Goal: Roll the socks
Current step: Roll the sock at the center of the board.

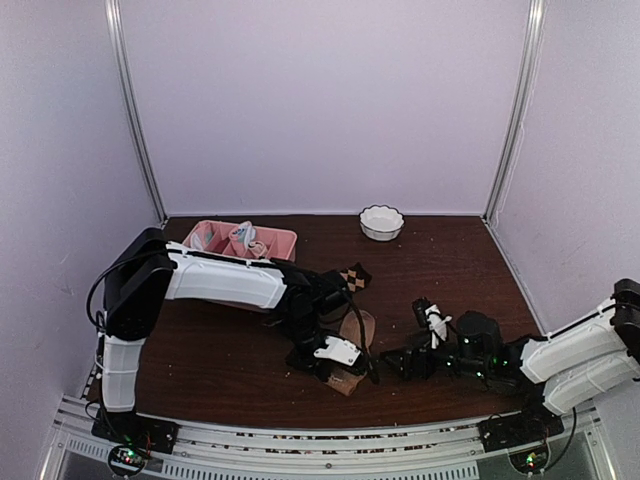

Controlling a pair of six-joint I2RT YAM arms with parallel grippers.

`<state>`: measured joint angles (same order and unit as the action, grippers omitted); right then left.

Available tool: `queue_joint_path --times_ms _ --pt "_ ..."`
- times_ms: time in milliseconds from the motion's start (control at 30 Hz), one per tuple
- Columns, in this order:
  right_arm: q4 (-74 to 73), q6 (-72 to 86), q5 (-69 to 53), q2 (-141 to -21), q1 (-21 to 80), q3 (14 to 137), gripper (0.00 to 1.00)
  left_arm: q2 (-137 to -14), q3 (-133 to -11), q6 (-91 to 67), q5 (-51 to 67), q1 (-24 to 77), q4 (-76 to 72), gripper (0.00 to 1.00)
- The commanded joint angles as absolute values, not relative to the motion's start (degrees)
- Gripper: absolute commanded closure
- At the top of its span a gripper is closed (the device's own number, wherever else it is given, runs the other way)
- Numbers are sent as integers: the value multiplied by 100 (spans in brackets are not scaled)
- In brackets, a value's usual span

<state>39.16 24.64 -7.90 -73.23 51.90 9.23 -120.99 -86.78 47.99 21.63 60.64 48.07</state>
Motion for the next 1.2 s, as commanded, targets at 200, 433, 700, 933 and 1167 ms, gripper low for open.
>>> queue_joint_path --times_ms 200,433,700,933,1167 --pt "4225 2876 1127 -6216 5309 331 4 -12723 -9260 4214 2712 5866 6340 100" --pt "4279 1671 2041 -7159 7170 512 5 -13448 -10209 4078 3348 5591 7114 100" --pt "4512 -201 2949 -8525 8782 1309 18 -14162 -11158 4267 3736 5414 8060 100" --pt "4529 -1628 2557 -9545 8765 2330 27 -14350 -11427 4276 3783 5414 8241 100" --pt "4267 -1936 1864 -9999 8406 2710 42 -14394 -11441 4358 3815 5414 8336 100"
